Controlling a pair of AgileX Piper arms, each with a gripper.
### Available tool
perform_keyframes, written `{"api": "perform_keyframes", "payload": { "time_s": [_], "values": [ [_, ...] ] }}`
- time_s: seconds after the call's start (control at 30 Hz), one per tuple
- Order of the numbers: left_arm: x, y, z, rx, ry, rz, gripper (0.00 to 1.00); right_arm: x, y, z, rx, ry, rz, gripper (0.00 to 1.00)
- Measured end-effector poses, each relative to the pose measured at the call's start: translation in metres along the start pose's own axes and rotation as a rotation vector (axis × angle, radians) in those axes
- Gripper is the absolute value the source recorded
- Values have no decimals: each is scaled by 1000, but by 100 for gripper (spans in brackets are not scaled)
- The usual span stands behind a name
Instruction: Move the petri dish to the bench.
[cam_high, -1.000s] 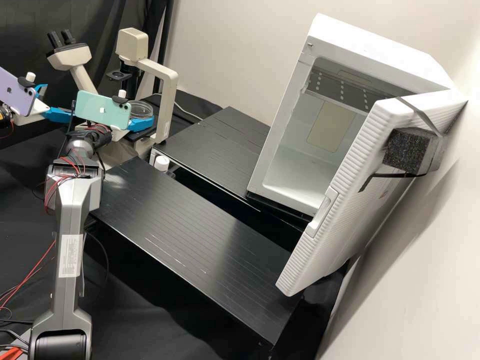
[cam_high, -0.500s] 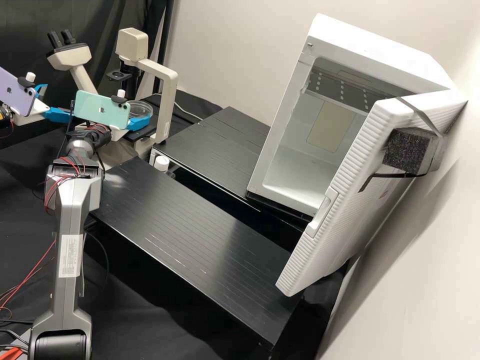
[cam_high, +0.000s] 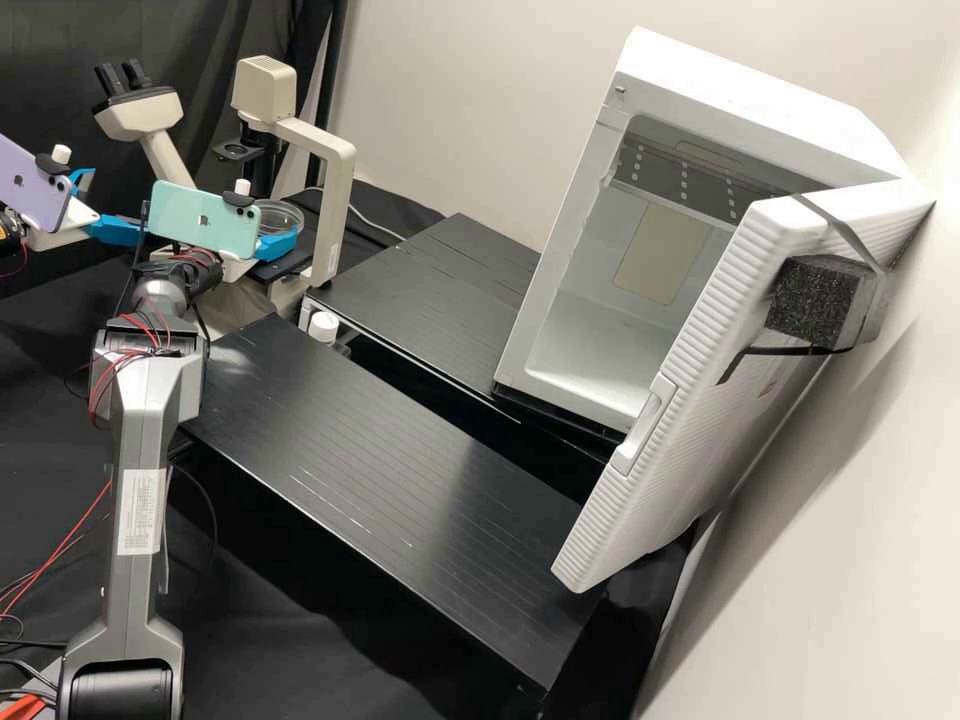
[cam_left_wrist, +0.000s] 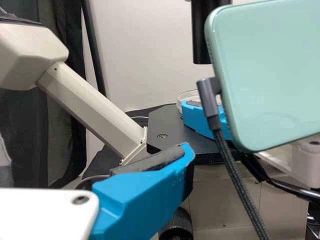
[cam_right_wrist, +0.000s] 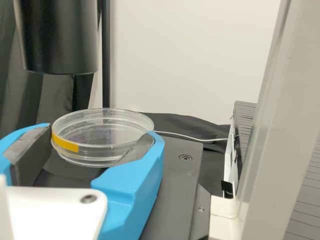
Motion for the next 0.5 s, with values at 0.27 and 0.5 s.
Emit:
{"api": "perform_keyframes", "payload": {
  "time_s": [0.27, 0.5],
  "values": [
    [0, 0, 0, 0, 0, 0, 100, -1, 0, 0, -6, 12, 6, 0],
    [0, 0, 0, 0, 0, 0, 100, -23, 0, 20, 18, 32, 48, 0]
  ]
}}
